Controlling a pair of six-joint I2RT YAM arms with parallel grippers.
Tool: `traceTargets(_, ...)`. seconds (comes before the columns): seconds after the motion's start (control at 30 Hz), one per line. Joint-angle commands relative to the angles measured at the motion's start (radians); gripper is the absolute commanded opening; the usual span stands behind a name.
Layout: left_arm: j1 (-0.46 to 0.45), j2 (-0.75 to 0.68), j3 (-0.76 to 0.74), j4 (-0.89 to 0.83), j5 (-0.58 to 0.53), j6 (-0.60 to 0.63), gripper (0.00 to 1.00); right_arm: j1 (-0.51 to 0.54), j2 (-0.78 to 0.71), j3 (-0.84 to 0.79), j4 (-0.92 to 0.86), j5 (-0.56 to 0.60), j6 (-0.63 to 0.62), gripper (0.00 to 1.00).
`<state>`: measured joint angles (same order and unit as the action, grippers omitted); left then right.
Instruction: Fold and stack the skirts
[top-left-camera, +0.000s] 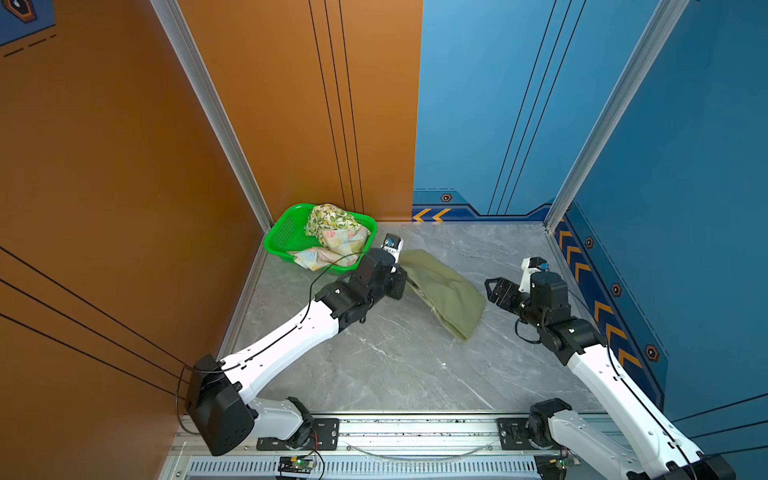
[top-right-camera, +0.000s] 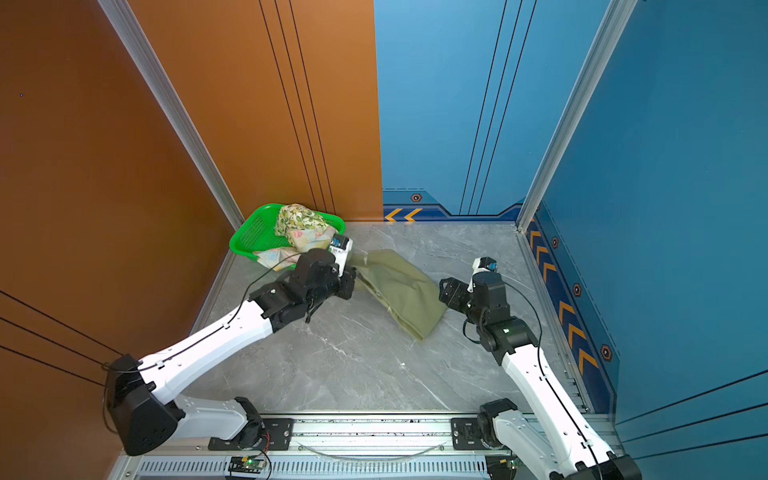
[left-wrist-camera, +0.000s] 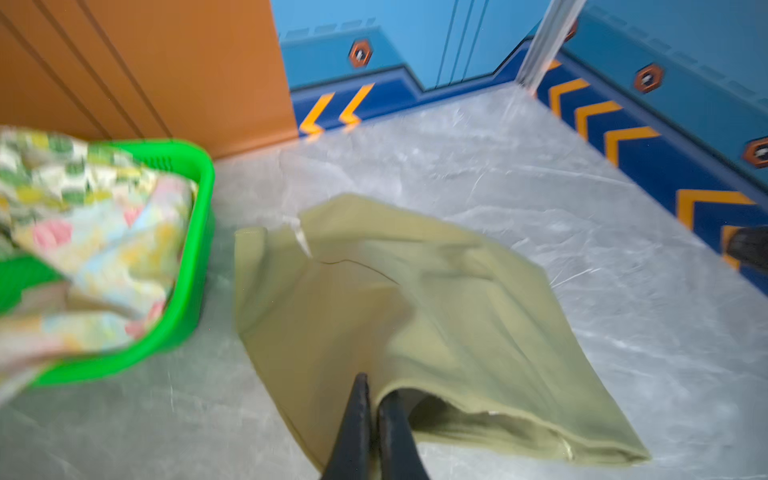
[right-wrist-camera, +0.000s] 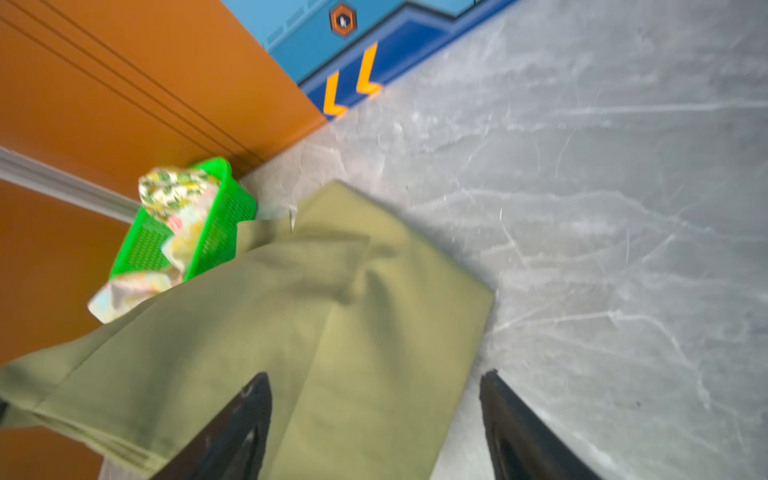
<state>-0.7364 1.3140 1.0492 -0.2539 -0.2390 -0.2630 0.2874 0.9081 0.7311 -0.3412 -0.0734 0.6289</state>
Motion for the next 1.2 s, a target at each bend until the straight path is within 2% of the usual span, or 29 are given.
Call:
traceTargets(0.0,-0.049,-0.065,-0.193,0.184,-0.061,-0.128,0.00,0.081,-0.010,-0.094,-0.093,0.066,0.013,0.79)
traceTargets(0.07,-0.086,-0.094,-0.279,0.204,-0.108,-0.162,0.00,0.132,-0.020,-0.149,-0.100,0.076,0.032,0.79)
traceTargets(0.23,-0.112,-0.117,-0.397,0.228,-0.134,-0.230,0.00,0.260,-0.044,-0.230,-0.130,0.135,0.059,0.76)
traceTargets(0.33,-0.118,-0.108,-0.418,0.229,-0.144,-0.237,0.00,0.330,-0.042,-0.262,-0.140,0.174,0.062,0.73)
traceTargets(0.47,-0.125,-0.099,-0.428,0.220,-0.162,-0.230,0.00,0.387,-0.013,-0.277,-0.148,0.167,0.093,0.65)
traceTargets(0.6,-0.124,-0.105,-0.440,0.216,-0.169,-0.228,0.00,0.469,0.015,-0.276,-0.129,0.178,0.137,0.62)
traceTargets(0.9,-0.135,-0.127,-0.452,0.207,-0.182,-0.220,0.00,0.561,0.156,-0.253,-0.073,0.167,0.218,0.58)
traceTargets(1.17,-0.146,-0.148,-0.455,0.202,-0.192,-0.213,0.00,0.578,0.248,-0.238,0.029,0.182,0.269,0.54)
